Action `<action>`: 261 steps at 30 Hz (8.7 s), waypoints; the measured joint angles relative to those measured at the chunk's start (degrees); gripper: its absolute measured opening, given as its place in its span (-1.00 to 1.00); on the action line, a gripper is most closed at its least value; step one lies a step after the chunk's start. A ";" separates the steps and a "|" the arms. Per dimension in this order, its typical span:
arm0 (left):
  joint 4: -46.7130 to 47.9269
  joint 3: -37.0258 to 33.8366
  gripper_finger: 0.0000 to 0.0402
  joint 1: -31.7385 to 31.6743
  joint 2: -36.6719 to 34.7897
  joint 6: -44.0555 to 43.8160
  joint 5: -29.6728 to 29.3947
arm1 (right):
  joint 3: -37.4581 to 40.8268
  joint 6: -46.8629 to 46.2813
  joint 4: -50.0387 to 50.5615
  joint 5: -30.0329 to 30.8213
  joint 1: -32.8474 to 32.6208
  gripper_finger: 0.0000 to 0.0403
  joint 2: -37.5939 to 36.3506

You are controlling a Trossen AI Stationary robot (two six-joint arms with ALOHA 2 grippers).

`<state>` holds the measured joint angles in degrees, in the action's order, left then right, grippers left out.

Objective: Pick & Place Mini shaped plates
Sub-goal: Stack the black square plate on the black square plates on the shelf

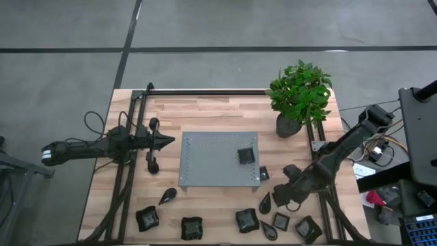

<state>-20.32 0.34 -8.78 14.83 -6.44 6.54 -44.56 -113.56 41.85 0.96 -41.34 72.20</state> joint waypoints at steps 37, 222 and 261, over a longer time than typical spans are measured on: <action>0.00 0.00 -1.00 0.02 0.00 0.00 -0.01 | 0.00 16.77 -7.28 25.76 10.40 -0.96 -21.96; 0.02 0.00 -1.00 0.00 0.00 0.02 -0.01 | 11.17 23.56 -18.53 7.93 21.05 -0.74 6.69; 0.01 0.00 -1.00 0.01 0.00 0.00 0.00 | 11.17 23.30 -10.17 3.79 21.24 -0.96 -7.42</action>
<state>-20.31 0.34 -8.76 14.83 -6.44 6.53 -33.39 -90.26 31.68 4.75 -20.10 64.79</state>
